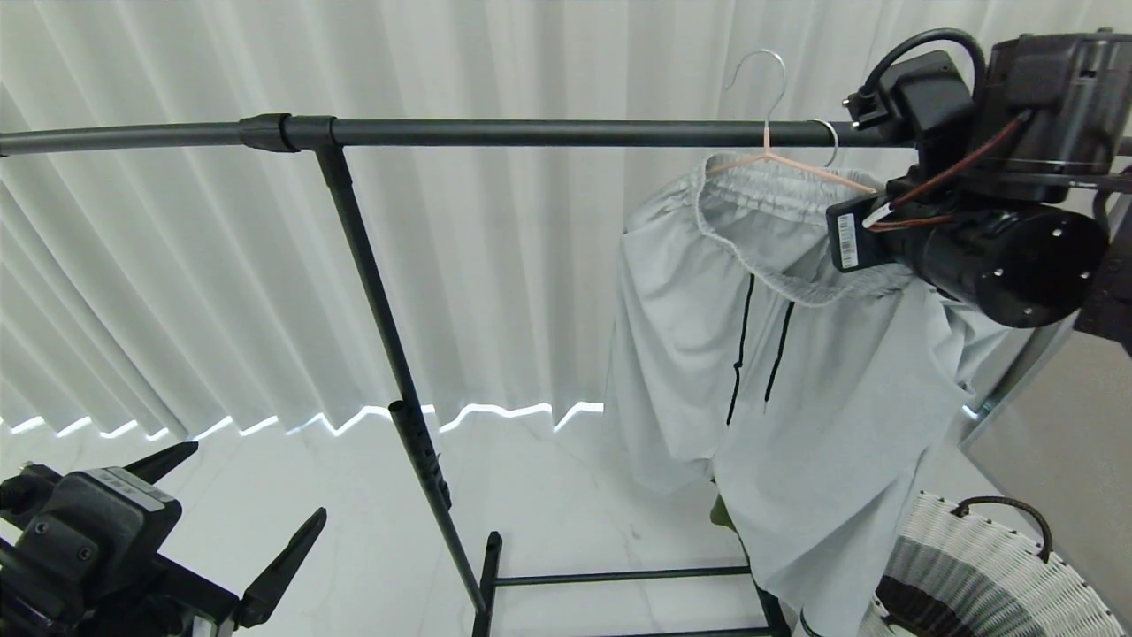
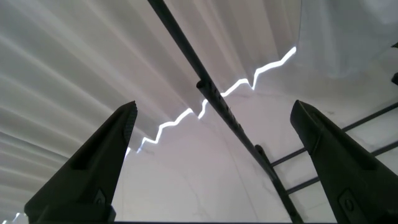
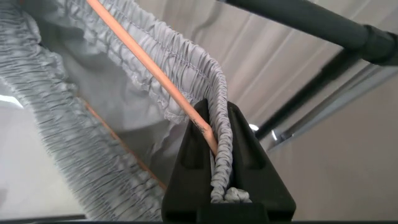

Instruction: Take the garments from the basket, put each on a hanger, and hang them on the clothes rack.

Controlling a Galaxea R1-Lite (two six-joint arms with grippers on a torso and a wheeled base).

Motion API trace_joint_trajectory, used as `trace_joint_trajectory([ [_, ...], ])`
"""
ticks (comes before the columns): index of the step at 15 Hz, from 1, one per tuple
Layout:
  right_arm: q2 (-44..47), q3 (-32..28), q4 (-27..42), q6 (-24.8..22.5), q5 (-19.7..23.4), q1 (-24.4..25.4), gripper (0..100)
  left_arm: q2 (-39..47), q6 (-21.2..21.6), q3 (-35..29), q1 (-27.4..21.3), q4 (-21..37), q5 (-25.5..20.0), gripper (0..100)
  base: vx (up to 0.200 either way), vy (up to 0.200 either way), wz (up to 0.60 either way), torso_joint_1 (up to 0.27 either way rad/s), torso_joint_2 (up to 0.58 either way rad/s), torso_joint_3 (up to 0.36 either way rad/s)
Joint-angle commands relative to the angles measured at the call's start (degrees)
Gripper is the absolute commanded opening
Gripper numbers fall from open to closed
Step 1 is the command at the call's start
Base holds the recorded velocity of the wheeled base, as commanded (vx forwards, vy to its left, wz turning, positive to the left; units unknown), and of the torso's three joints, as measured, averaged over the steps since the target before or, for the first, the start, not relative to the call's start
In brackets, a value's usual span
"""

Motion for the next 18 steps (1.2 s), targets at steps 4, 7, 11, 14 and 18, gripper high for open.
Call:
trace_joint_trajectory([
  [4, 10.65, -7.38, 0.08, 0.63, 0.02, 0.02, 0, -0.56, 0.01, 0.54, -0.05, -0.02, 0.01, 100, 0.0, 0.0, 0.0, 0.0, 0.0, 0.0],
  [7, 12.49, -8.44, -0.01, 0.72, 0.02, 0.11, 0, -0.65, 0.1, 0.54, -0.05, -0.02, 0.01, 100, 0.0, 0.0, 0.0, 0.0, 0.0, 0.0],
  [11, 12.93, -8.44, -0.01, 1.33, 0.02, 0.64, 0, -1.26, 0.1, 1.16, -2.07, -0.02, 0.1, 100, 0.0, 0.0, 0.0, 0.0, 0.0, 0.0],
  [14, 12.93, -8.17, 0.08, 2.74, 0.02, 2.48, 0, -1.17, 0.01, 1.16, -2.07, -0.02, 0.01, 100, 0.0, 0.0, 0.0, 0.0, 0.0, 0.0],
  [18, 12.32, -8.0, 0.17, 3.18, -0.07, 3.63, 100, -1.35, 0.01, 1.16, -2.07, -0.02, 0.1, 100, 0.0, 0.0, 0.0, 0.0, 0.0, 0.0],
])
